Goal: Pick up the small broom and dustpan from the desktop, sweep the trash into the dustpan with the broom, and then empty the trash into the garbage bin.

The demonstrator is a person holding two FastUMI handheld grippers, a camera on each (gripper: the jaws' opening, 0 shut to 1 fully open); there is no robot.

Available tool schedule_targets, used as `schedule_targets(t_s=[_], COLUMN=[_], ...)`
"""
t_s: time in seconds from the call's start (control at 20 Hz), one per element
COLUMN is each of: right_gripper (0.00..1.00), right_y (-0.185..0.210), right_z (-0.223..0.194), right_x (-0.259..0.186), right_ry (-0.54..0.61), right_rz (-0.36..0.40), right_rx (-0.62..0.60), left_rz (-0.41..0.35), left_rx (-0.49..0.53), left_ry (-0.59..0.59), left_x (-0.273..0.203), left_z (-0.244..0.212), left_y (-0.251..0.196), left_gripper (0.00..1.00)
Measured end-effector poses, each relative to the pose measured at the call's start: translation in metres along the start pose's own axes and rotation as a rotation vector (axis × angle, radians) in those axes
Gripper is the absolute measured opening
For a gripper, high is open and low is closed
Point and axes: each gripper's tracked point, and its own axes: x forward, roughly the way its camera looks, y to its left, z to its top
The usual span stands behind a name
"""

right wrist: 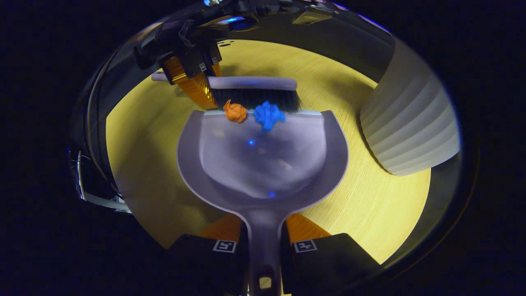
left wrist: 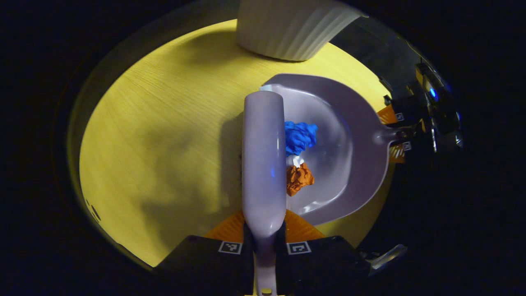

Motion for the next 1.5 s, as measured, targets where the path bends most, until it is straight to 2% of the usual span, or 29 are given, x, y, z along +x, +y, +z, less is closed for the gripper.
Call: schedule_targets(t_s=[0.05, 0.15, 0.2, 0.35, 0.45, 0.55, 0.6, 0.65, 0.7, 0.85, 0.9, 1.0, 1.05, 1.2, 1.3, 1.35, 1.5], right_gripper=[0.35, 0.32, 0.35, 0.32, 0.35, 0.39, 0.35, 0.39, 0.35, 0.35, 0.32, 0.39, 0.35, 0.35, 0.35, 0.39, 0.35], right_y=[0.001, 0.001, 0.001, 0.000, 0.000, -0.005, -0.003, -0.005, -0.005, -0.009, -0.018, -0.035, -0.038, -0.047, -0.052, -0.053, -0.060], right_z=[-0.002, -0.005, -0.006, -0.012, -0.022, -0.028, -0.031, -0.035, -0.039, -0.055, -0.060, -0.064, -0.058, -0.057, -0.049, -0.045, -0.034], right_x=[0.000, -0.003, -0.004, -0.009, -0.015, -0.022, -0.028, -0.033, -0.045, -0.081, -0.092, -0.119, -0.130, -0.177, -0.208, -0.223, -0.270], right_ry=[-0.004, -0.006, -0.009, -0.023, -0.024, -0.034, -0.039, -0.041, -0.043, -0.029, -0.014, -0.010, -0.010, -0.033, -0.060, -0.073, -0.108], right_rz=[-0.002, -0.008, -0.015, -0.034, -0.038, -0.046, -0.053, -0.059, -0.064, -0.070, -0.085, -0.137, -0.149, -0.117, -0.125, -0.131, -0.111], right_rx=[0.004, 0.019, 0.025, 0.040, 0.061, 0.080, 0.088, 0.097, 0.106, 0.120, 0.108, 0.081, 0.091, 0.219, 0.273, 0.293, 0.363], left_rz=[-0.026, -0.028, -0.018, 0.016, 0.040, 0.077, 0.092, 0.108, 0.122, 0.150, 0.168, 0.191, 0.191, 0.148, 0.153, 0.156, 0.151], left_rx=[-0.033, -0.102, -0.138, -0.237, -0.294, -0.352, -0.385, -0.415, -0.443, -0.482, -0.490, -0.510, -0.526, -0.592, -0.603, -0.604, -0.611], left_ry=[-0.008, -0.045, -0.076, -0.191, -0.265, -0.342, -0.378, -0.410, -0.436, -0.483, -0.482, -0.477, -0.482, -0.492, -0.483, -0.481, -0.496], left_x=[0.002, 0.001, 0.002, -0.006, -0.018, -0.031, -0.037, -0.041, -0.043, -0.038, -0.033, -0.019, -0.014, 0.003, 0.011, 0.013, 0.014], left_z=[0.002, 0.002, 0.001, -0.002, -0.007, -0.017, -0.024, -0.033, -0.044, -0.093, -0.111, -0.145, -0.158, -0.191, -0.194, -0.195, -0.202], left_y=[-0.013, -0.023, -0.025, -0.030, -0.028, -0.026, -0.027, -0.025, -0.025, -0.010, -0.006, -0.002, 0.000, 0.008, 0.001, -0.006, -0.014], left_gripper=[0.25, 0.25, 0.25, 0.25, 0.25, 0.25, 0.25, 0.25, 0.25, 0.25, 0.25, 0.25, 0.25, 0.25, 0.25, 0.25, 0.25])
